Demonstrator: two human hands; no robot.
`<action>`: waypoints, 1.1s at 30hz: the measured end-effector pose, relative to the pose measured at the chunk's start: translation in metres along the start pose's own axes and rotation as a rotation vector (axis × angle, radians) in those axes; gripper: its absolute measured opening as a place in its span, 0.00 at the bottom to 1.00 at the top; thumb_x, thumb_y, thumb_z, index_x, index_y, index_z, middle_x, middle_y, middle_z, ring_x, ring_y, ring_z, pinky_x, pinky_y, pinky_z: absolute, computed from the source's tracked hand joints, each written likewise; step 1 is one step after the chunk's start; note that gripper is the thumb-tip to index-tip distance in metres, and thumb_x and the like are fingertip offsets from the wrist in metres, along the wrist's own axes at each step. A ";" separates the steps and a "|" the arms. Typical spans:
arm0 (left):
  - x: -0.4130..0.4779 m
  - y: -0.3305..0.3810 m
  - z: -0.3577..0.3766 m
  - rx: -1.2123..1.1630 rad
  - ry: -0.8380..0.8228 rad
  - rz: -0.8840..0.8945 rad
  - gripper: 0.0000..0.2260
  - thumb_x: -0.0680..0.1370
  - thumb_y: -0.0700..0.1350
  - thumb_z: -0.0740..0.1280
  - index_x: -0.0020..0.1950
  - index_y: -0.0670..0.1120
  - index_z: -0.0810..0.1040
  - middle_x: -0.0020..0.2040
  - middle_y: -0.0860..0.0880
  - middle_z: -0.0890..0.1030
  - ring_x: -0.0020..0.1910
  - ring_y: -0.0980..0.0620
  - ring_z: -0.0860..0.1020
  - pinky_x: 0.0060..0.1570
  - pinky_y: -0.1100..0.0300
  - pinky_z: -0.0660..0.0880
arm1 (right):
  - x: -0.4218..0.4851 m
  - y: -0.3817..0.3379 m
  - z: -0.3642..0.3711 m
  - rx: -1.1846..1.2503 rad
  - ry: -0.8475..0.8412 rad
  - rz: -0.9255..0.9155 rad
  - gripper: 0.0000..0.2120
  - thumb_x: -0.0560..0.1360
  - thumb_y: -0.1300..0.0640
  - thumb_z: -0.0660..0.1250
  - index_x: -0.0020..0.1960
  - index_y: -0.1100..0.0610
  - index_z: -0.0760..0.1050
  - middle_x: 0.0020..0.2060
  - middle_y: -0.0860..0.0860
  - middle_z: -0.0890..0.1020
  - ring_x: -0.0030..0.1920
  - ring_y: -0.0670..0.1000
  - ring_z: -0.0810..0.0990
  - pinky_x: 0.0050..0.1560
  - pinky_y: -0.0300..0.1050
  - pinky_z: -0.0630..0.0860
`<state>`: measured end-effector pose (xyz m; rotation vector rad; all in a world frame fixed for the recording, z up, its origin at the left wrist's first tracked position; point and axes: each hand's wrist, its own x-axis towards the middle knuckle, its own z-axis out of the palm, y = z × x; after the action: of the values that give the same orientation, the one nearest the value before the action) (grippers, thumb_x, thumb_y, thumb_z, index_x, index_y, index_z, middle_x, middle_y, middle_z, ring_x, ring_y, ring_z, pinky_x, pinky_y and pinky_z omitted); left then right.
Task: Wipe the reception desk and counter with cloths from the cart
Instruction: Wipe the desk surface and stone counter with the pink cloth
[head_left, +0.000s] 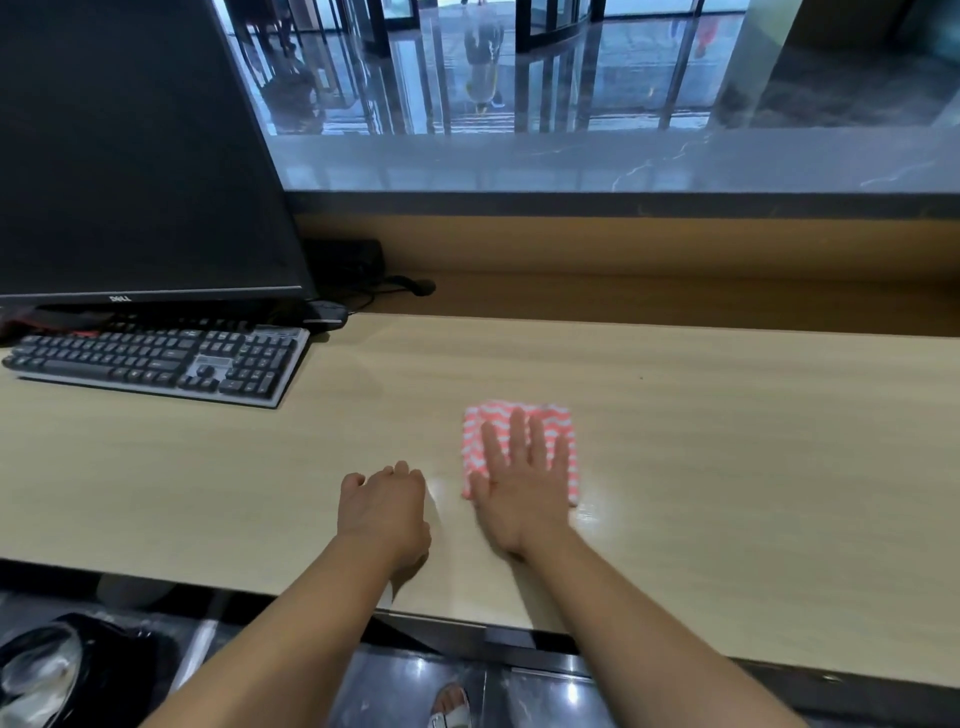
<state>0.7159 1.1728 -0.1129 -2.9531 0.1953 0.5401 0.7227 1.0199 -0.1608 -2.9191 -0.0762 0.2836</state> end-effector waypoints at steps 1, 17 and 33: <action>-0.001 0.001 0.001 -0.020 -0.002 -0.006 0.13 0.77 0.50 0.62 0.60 0.49 0.71 0.58 0.51 0.71 0.62 0.51 0.71 0.64 0.51 0.60 | -0.007 -0.015 0.007 0.002 -0.022 -0.063 0.34 0.69 0.41 0.24 0.74 0.47 0.29 0.73 0.54 0.29 0.70 0.56 0.22 0.64 0.60 0.19; 0.002 0.000 -0.001 0.012 -0.132 -0.007 0.23 0.74 0.46 0.65 0.67 0.48 0.65 0.62 0.51 0.68 0.66 0.52 0.67 0.67 0.48 0.59 | -0.047 0.057 -0.002 -0.015 -0.017 0.083 0.34 0.71 0.38 0.29 0.77 0.42 0.33 0.76 0.49 0.31 0.75 0.53 0.27 0.69 0.55 0.25; -0.087 -0.050 0.044 -0.307 0.155 0.098 0.12 0.74 0.42 0.59 0.56 0.53 0.72 0.52 0.50 0.81 0.55 0.45 0.78 0.47 0.55 0.68 | -0.081 -0.108 0.032 0.012 -0.142 -0.109 0.31 0.82 0.45 0.48 0.79 0.48 0.37 0.73 0.53 0.28 0.73 0.55 0.24 0.71 0.64 0.28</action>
<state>0.6282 1.2381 -0.1171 -3.3024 0.2999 0.3819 0.6340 1.1256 -0.1536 -2.8662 -0.2531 0.4709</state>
